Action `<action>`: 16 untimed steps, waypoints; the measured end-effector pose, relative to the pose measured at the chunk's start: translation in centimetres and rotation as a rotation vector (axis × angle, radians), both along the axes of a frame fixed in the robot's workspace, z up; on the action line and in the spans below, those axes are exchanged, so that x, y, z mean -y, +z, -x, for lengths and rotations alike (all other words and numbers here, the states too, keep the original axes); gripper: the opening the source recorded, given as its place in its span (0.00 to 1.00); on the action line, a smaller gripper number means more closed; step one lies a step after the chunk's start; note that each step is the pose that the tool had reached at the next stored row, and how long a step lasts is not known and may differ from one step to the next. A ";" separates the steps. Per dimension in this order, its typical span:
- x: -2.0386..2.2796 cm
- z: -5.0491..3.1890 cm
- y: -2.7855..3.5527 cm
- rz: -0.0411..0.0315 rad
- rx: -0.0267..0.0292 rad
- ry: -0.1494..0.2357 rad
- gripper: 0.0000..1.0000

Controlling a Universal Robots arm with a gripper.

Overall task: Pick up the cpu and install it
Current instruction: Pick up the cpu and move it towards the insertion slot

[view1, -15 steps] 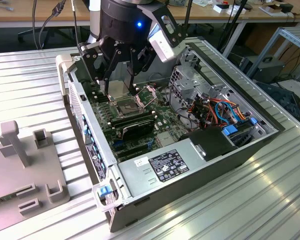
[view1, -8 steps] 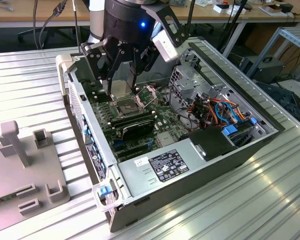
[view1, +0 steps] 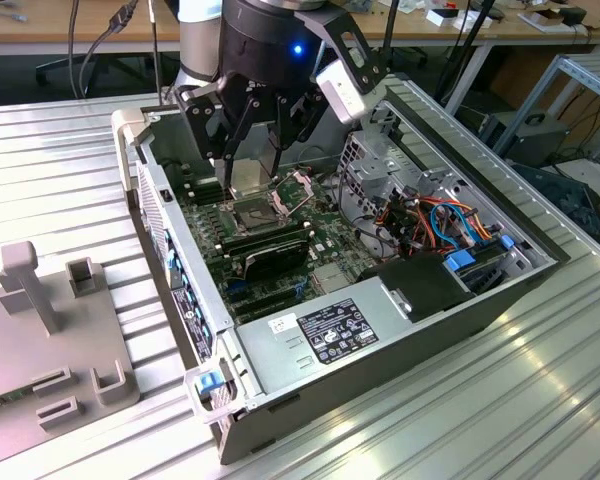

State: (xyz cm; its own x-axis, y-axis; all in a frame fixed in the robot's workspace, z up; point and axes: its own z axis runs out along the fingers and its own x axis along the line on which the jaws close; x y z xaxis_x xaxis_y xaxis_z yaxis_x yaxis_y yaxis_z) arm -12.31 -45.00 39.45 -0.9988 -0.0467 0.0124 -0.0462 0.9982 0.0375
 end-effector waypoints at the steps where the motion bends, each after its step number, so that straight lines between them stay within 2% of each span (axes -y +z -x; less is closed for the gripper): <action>1: 0.00 -0.08 -0.01 0.0000 0.0000 0.000 0.54; 16: 0.00 -1.59 -0.10 -0.0001 0.0000 0.000 0.54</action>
